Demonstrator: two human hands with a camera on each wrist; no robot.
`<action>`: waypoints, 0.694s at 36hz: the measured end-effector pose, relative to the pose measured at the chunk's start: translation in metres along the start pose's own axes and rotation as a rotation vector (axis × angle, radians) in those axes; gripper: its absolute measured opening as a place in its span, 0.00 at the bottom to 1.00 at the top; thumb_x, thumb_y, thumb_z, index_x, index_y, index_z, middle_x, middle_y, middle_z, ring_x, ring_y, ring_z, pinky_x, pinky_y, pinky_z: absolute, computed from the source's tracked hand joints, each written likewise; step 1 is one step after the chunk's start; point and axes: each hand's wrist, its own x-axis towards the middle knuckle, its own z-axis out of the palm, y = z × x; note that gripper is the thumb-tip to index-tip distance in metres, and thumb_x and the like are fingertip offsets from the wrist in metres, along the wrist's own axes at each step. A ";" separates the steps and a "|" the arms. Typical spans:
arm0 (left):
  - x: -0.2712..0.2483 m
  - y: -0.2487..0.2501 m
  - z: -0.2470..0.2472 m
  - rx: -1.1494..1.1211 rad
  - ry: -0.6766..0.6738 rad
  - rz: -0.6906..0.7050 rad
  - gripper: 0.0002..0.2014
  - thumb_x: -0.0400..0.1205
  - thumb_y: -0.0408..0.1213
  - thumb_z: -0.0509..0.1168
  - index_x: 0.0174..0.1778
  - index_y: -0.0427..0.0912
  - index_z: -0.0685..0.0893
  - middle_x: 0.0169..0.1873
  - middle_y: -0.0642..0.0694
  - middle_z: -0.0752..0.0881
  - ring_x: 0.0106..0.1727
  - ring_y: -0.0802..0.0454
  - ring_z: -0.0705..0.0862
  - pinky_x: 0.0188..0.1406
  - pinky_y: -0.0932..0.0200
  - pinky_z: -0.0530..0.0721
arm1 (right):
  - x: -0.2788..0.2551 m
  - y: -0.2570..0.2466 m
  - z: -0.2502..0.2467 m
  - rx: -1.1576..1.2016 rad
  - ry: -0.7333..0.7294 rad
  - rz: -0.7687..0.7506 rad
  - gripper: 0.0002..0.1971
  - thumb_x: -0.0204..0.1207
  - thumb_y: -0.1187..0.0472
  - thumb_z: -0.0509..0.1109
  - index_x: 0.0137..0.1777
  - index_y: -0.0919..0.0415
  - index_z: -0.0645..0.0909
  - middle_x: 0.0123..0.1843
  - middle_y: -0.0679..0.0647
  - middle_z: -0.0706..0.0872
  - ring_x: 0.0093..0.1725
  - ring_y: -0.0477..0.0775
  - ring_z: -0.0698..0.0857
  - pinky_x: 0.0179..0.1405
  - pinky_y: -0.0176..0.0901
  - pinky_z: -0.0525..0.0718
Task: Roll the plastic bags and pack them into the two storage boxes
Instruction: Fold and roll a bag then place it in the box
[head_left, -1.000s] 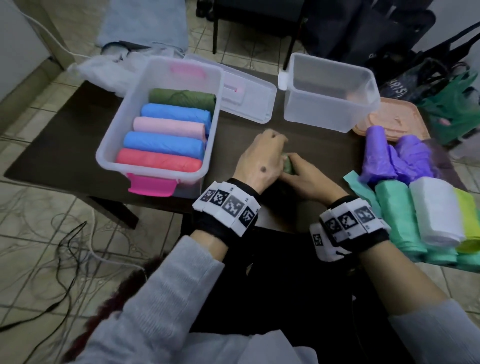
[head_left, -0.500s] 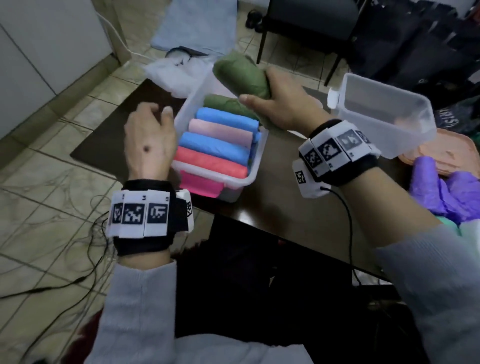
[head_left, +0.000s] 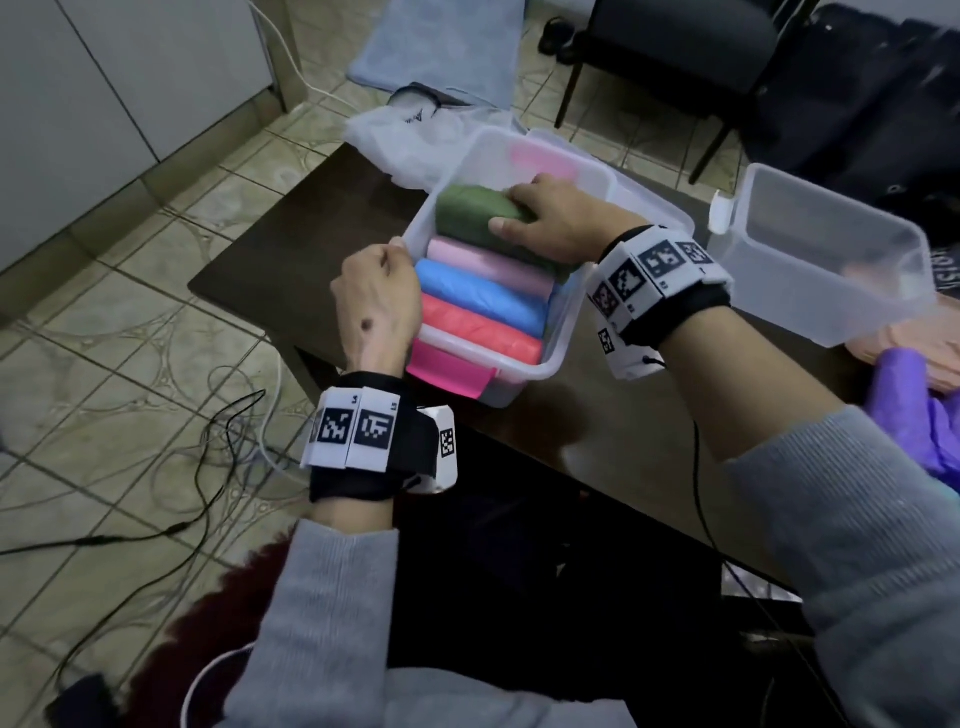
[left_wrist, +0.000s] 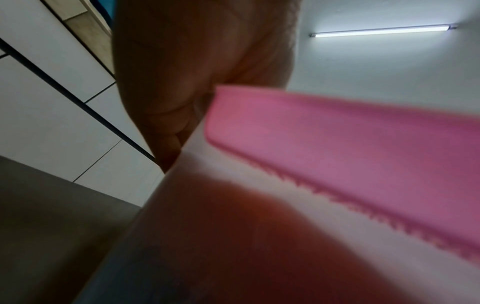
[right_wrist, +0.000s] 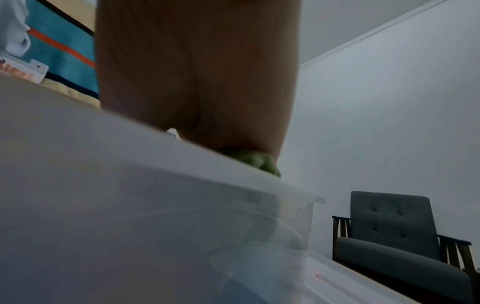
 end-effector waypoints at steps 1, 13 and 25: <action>0.000 0.000 0.001 -0.001 0.008 0.001 0.19 0.87 0.43 0.51 0.38 0.39 0.81 0.50 0.33 0.85 0.55 0.36 0.80 0.40 0.59 0.63 | 0.001 0.001 0.002 0.029 0.005 -0.014 0.29 0.82 0.47 0.60 0.79 0.59 0.64 0.73 0.65 0.72 0.71 0.65 0.71 0.72 0.53 0.67; 0.003 -0.004 0.006 0.001 0.053 0.013 0.19 0.86 0.44 0.52 0.35 0.39 0.77 0.37 0.43 0.79 0.42 0.44 0.74 0.39 0.59 0.65 | -0.009 0.001 0.017 -0.125 0.118 -0.069 0.30 0.82 0.39 0.53 0.82 0.44 0.54 0.72 0.59 0.71 0.71 0.63 0.69 0.68 0.61 0.67; 0.001 -0.001 0.006 0.007 0.073 0.017 0.19 0.86 0.44 0.52 0.48 0.37 0.86 0.52 0.36 0.86 0.54 0.37 0.82 0.43 0.60 0.68 | -0.011 0.004 0.027 -0.047 0.242 -0.091 0.31 0.81 0.40 0.55 0.82 0.42 0.53 0.74 0.57 0.69 0.71 0.61 0.69 0.66 0.57 0.68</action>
